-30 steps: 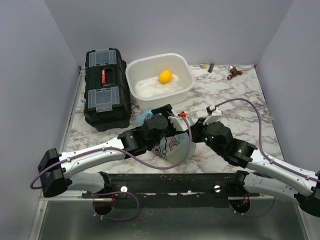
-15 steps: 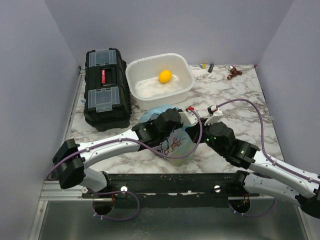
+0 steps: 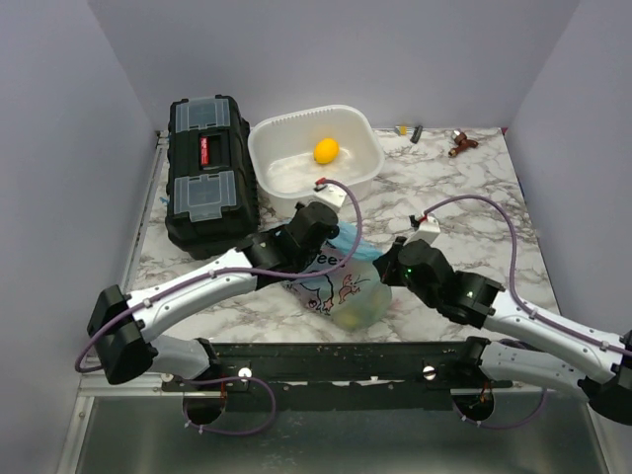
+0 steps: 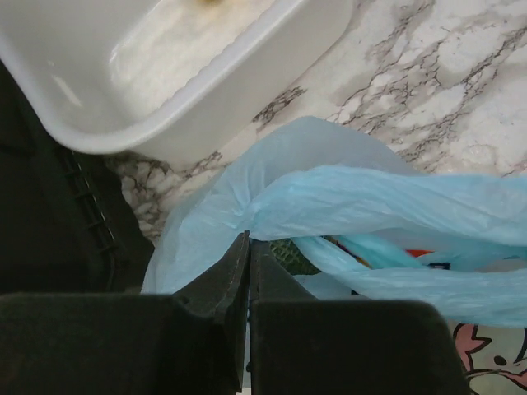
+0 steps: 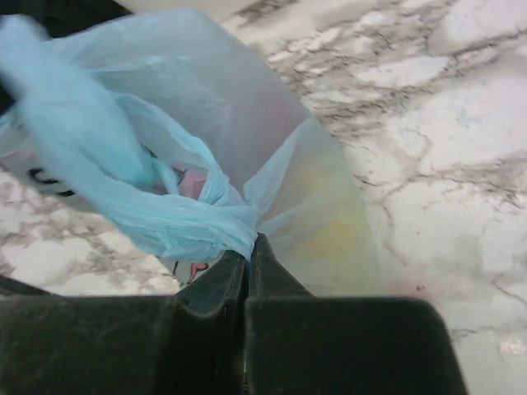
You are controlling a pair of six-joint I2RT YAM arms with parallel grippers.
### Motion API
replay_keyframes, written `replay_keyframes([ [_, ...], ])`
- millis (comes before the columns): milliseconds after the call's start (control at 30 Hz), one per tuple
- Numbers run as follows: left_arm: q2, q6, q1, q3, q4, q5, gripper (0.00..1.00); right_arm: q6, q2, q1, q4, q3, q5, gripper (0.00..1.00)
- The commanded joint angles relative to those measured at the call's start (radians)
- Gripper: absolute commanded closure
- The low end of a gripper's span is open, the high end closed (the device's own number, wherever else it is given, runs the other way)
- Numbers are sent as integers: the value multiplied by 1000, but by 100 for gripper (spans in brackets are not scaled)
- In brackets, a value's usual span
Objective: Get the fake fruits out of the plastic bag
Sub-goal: Untie the plastic bag at the center of the board.
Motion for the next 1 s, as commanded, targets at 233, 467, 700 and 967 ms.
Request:
replay_keyframes([
  [233, -355, -594, 71, -274, 0, 194, 100, 26, 118, 1, -211, 98, 74, 99],
  [467, -363, -645, 101, -255, -33, 333, 100, -84, 96, 0, -166, 83, -59, 92],
  [700, -443, -685, 103, -310, -14, 463, 100, -147, 138, 0, -199, 150, -158, 77],
  [967, -642, -894, 102, -541, 198, 455, 100, -204, 140, 0, -177, 218, -338, 46],
])
